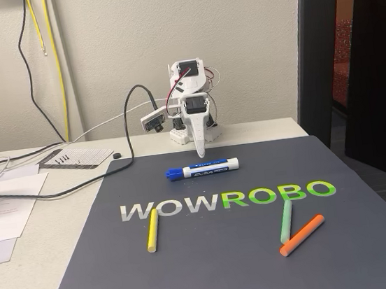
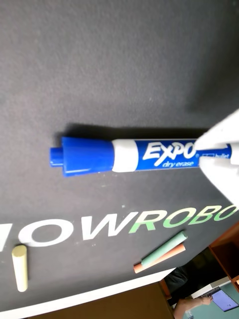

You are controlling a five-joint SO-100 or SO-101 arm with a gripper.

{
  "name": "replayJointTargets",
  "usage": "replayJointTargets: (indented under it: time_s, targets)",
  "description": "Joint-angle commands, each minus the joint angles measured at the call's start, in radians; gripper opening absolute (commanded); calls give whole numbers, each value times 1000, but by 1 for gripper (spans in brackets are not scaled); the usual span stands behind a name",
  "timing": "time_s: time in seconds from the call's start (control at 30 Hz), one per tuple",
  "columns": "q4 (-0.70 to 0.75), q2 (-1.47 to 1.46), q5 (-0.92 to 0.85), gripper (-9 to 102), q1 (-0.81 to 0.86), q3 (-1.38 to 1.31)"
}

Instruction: Pick up the blue marker.

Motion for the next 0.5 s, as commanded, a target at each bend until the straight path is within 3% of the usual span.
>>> replayJointTargets:
  time_s: [0.0, 0.47]
  targets:
    - [2, 58, 31, 0, -15, -2]
    - [0, 58, 35, 0, -21, -2]
